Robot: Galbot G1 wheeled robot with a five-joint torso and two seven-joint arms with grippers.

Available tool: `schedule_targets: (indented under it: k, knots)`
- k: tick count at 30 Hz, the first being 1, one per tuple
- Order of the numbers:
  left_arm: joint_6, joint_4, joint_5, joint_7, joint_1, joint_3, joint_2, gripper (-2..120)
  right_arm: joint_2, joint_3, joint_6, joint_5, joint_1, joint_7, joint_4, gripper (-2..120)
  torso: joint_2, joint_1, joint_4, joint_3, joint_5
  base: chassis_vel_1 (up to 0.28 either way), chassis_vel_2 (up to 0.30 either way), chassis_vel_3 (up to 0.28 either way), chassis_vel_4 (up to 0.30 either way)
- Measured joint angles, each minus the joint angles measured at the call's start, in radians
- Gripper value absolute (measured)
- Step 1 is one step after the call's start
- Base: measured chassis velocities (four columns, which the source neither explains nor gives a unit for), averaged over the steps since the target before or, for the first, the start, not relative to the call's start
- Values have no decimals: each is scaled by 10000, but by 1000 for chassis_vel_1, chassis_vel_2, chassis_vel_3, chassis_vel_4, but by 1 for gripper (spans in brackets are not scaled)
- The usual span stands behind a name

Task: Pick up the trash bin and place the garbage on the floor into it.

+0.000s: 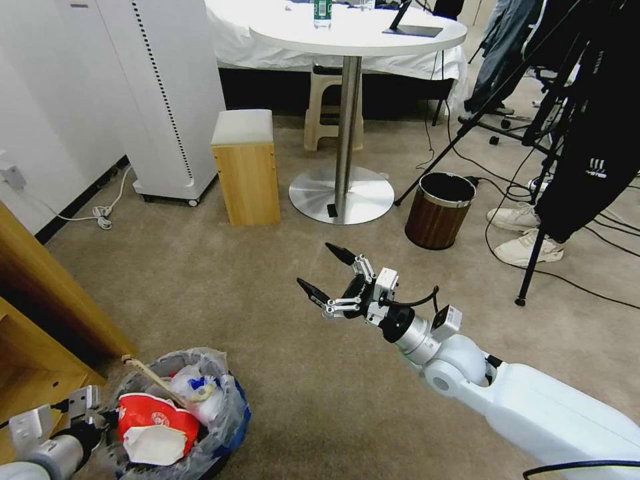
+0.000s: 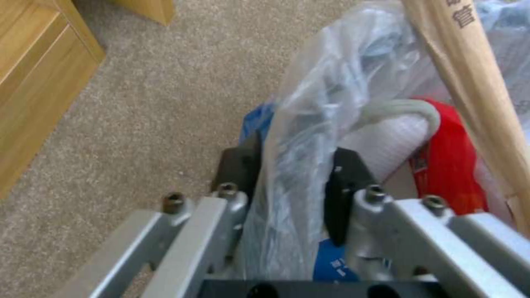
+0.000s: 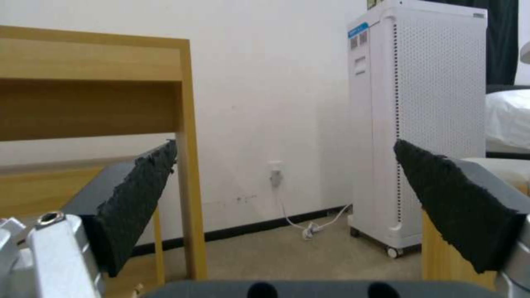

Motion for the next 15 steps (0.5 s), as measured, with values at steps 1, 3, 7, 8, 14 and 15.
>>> schedule_targets:
  k: [1, 3, 7, 8, 14, 15]
  knots:
    - [-4, 0, 12, 10, 5, -8, -1, 33, 11, -1, 6, -5, -4, -1, -3, 100, 0, 0, 1, 0, 0, 0, 0, 0, 0]
    - [-53, -20, 118, 56, 64, -99, -1, 45, 40, -14, 28, -50, -36, -16, -30, 100, -1, 0, 6, 0, 9, 0, 0, 0, 0]
    - [-98, -173, 165, 63, 94, -157, -30, 61, 35, -26, 37, -67, -33, -27, -37, 100, -1, 0, 6, 0, 14, 0, 0, 0, 0]
    - [-102, -205, 177, 62, 96, -166, -38, 62, 39, -29, 41, -71, -26, -29, -45, 100, -1, 0, 6, 0, 13, 0, 0, 0, 0]
    - [-174, -482, 227, 56, 122, -245, -76, 85, 161, -45, 65, -144, -13, -36, -59, 100, -1, 0, 8, -1, 14, 0, 0, 0, 0]
    - [-213, -536, 258, 54, 105, -250, -105, 88, 188, -51, 74, -187, -45, -36, -61, 100, -1, 0, 8, -2, 15, 0, 0, 0, 0]
